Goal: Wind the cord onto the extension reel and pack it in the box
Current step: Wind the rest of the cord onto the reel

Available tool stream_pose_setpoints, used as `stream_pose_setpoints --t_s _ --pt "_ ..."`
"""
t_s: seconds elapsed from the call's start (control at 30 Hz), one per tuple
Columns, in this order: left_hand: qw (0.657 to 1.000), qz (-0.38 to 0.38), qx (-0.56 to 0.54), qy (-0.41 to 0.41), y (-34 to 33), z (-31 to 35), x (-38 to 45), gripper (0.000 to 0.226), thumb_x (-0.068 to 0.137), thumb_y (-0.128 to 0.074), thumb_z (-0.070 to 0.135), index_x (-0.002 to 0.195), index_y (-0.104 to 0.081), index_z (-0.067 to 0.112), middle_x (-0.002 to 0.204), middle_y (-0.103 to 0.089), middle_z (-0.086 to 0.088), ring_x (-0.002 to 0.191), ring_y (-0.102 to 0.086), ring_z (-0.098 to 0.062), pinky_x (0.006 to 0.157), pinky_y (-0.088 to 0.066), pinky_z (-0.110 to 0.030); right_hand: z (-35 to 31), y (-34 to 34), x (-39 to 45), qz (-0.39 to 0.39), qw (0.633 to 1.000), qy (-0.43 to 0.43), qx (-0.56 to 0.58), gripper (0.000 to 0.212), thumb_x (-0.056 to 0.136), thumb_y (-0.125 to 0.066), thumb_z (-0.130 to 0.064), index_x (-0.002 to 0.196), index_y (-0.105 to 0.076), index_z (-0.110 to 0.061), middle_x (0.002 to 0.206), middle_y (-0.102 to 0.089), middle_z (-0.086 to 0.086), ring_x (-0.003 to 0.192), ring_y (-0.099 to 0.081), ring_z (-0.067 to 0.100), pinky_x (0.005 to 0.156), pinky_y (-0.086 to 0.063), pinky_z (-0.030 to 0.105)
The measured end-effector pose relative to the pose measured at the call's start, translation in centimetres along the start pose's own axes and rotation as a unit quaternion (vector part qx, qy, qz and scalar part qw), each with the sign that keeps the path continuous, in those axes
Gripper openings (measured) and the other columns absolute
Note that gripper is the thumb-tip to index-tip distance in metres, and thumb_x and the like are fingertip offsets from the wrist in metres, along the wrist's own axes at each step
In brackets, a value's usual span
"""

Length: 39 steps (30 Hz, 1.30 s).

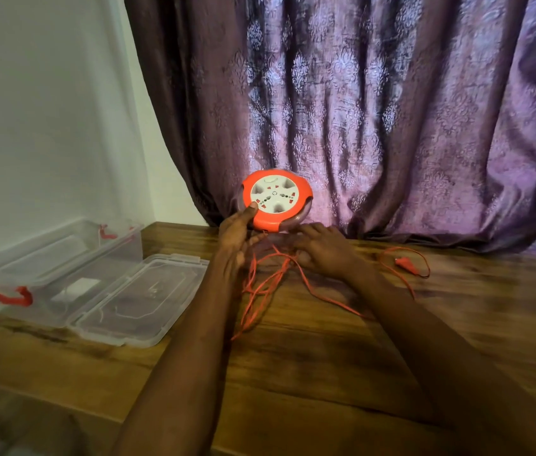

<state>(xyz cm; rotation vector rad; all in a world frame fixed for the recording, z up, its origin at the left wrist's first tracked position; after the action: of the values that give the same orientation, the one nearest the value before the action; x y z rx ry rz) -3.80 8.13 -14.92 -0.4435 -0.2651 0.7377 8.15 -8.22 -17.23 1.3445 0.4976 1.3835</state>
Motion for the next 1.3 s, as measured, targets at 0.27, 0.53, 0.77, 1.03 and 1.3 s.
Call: stream_pose_setpoints --t_s 0.27,0.53,0.77,1.03,1.3 --pt "1.0 0.0 0.007 0.007 0.3 -0.5 1.0 0.033 0.093 -0.067 0.024 0.121 -0.064 0.007 0.102 -0.065 -0.012 0.073 -0.06 -0.016 0.057 -0.061 -0.03 3.9 0.4 -4.1 -0.002 0.989 -0.142 -0.049 0.035 0.092 -0.053 -0.041 0.099 -0.069 -0.011 0.101 -0.071 0.017 0.104 -0.061 0.036 0.081 -0.046 0.04" --pt "0.995 0.003 0.073 0.063 0.6 -1.8 1.1 0.036 0.09 -0.071 0.022 0.12 -0.063 0.004 0.095 -0.066 -0.011 0.069 -0.059 -0.015 0.049 -0.059 -0.027 6.1 1.0 -6.9 -0.191 0.901 -0.187 0.343 0.011 0.081 -0.061 -0.005 0.074 -0.069 -0.006 0.062 -0.058 -0.004 0.054 -0.044 0.006 0.056 -0.036 0.028" --pt "0.991 -0.014 0.111 0.073 0.5 -2.5 1.0 0.035 0.089 -0.071 0.023 0.118 -0.064 0.005 0.086 -0.068 -0.006 0.07 -0.063 -0.014 0.047 -0.057 -0.026 6.9 1.9 -6.5 -0.185 0.956 -0.145 0.176 0.019 0.089 -0.064 -0.012 0.105 -0.074 -0.016 0.096 -0.072 0.001 0.089 -0.065 0.018 0.07 -0.037 0.023" --pt "0.99 -0.007 0.121 0.076 0.7 -3.0 1.3 0.042 0.09 -0.071 0.022 0.125 -0.06 0.001 0.09 -0.068 -0.009 0.073 -0.064 -0.018 0.048 -0.058 -0.028 6.5 0.7 -8.4 0.039 0.983 -0.178 -0.005 0.03 0.084 -0.065 -0.048 0.096 -0.064 -0.021 0.113 -0.056 0.008 0.09 -0.065 0.036 0.065 -0.049 0.042" --pt "0.985 0.017 0.135 0.105 1.2 -4.1 1.3 0.042 0.091 -0.069 0.022 0.127 -0.057 0.003 0.102 -0.067 -0.012 0.076 -0.063 -0.017 0.044 -0.057 -0.025 5.9 0.3 -10.0 0.03 0.971 -0.223 -0.078 0.035 0.091 -0.053 -0.051 0.103 -0.071 -0.023 0.113 -0.057 0.008 0.103 -0.058 0.032 0.077 -0.051 0.039"
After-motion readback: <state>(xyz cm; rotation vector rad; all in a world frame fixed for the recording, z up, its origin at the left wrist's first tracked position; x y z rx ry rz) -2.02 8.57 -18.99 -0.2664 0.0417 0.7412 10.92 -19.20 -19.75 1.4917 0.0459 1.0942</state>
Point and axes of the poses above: each hand's wrist, its own x-axis towards the middle knuckle, its own y-axis out of the back of the hand, z = x × y, the point moved 1 cm from there along x, towards the middle knuckle
